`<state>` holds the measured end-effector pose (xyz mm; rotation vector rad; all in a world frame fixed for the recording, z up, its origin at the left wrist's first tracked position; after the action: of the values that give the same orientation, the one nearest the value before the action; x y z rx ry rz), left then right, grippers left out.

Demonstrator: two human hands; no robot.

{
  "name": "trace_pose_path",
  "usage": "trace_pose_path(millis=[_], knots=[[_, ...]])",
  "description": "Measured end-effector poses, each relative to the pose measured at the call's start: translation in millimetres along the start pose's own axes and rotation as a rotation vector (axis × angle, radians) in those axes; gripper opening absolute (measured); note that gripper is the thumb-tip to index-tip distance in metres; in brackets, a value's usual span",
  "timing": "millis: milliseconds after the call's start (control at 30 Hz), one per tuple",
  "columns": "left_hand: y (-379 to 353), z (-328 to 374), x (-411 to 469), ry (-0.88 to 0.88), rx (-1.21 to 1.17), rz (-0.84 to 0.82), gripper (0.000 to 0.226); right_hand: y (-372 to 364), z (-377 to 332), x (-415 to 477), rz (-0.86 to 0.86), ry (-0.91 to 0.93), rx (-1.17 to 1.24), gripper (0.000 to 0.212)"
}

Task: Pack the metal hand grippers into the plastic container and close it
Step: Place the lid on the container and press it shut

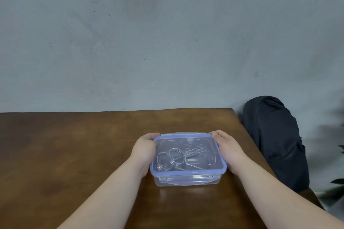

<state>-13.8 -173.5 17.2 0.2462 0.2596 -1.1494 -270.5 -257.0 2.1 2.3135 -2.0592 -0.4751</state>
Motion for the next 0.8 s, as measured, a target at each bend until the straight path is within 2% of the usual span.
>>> trace_pose_path(millis=[133,333,433,533,600,667,800], knots=[[-7,-4,-7,-0.035,-0.107,-0.058,0.032,-4,7,3,-0.011,-0.004,0.162,0.03],[-14,-14,-2,-0.009,-0.338,-0.182,0.045,-18,18,7,-0.108,-0.052,0.55,0.029],[-15,-17,3,-0.021,-0.356,-0.21,0.046,-23,16,6,-0.17,-0.048,0.623,0.03],[-16,-17,5,-0.031,-0.291,-0.247,0.045,-24,15,7,-0.241,-0.008,0.593,0.047],[-14,-17,9,-0.096,-0.078,-0.257,0.046,-22,14,8,-0.273,0.031,0.415,0.043],[-8,-8,12,-0.237,0.362,-0.241,0.064,-16,7,8,-0.282,0.13,0.075,0.04],[-20,12,-3,-0.496,1.013,-0.447,0.119,-6,-24,3,-0.342,0.434,-0.56,0.076]])
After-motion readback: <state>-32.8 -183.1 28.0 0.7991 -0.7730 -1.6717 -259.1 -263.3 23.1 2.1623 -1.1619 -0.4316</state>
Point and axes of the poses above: each hand's wrist, its own x-axis towards the middle knuckle, its own y-axis out of the back of the hand, z = x × y, the point moved 7 cm from there along x, towards the middle knuckle
